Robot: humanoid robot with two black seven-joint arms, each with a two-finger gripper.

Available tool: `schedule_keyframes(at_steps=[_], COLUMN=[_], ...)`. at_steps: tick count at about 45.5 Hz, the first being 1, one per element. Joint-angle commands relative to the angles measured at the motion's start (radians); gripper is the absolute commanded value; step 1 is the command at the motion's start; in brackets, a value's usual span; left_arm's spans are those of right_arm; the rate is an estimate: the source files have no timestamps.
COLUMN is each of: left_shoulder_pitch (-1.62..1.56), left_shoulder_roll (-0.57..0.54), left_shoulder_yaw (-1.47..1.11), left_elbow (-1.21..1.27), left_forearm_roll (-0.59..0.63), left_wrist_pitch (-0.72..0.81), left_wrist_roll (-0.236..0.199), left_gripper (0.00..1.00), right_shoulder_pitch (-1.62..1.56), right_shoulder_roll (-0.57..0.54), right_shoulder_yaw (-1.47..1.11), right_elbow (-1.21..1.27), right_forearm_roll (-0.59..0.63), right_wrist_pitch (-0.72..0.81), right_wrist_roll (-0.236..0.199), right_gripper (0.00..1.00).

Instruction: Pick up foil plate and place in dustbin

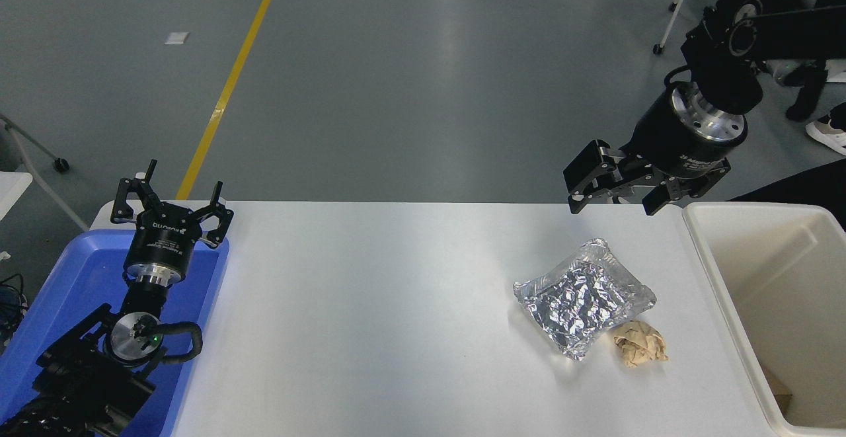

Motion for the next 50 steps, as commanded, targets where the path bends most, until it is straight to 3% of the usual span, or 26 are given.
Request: schedule_keyframes(at_steps=[1, 11, 21, 40, 50], left_shoulder_pitch=[-0.002, 0.0, 0.0, -0.002, 0.0], left_shoulder_roll=[0.0, 0.0, 0.0, 0.0, 0.0], left_shoulder_yaw=[-0.008, -0.001, 0.0, 0.0, 0.0], left_elbow=[-0.001, 0.0, 0.0, 0.0, 0.0], left_forearm_roll=[-0.002, 0.0, 0.0, 0.0, 0.0], left_wrist_pitch=[-0.002, -0.001, -0.001, -0.001, -0.001], left_wrist_roll=[-0.002, -0.003, -0.003, -0.003, -0.003], left_gripper=[1.0, 1.0, 1.0, 1.0, 1.0], right_shoulder_pitch=[-0.022, -0.146, -0.367, -0.917, -1.089], right_shoulder_roll=[0.025, 0.029, 0.052, 0.043, 0.043], right_shoulder_yaw=[0.001, 0.007, 0.008, 0.125, 0.235], right_elbow=[-0.009, -0.087, -0.234, -0.662, -0.753], right_forearm_roll=[0.006, -0.012, -0.04, -0.267, -0.393], right_wrist_pitch=[0.003, -0.003, -0.212, -0.546, -0.62], right_wrist_roll=[-0.01, -0.009, -0.007, -0.001, -0.001], right_gripper=[1.0, 1.0, 1.0, 1.0, 1.0])
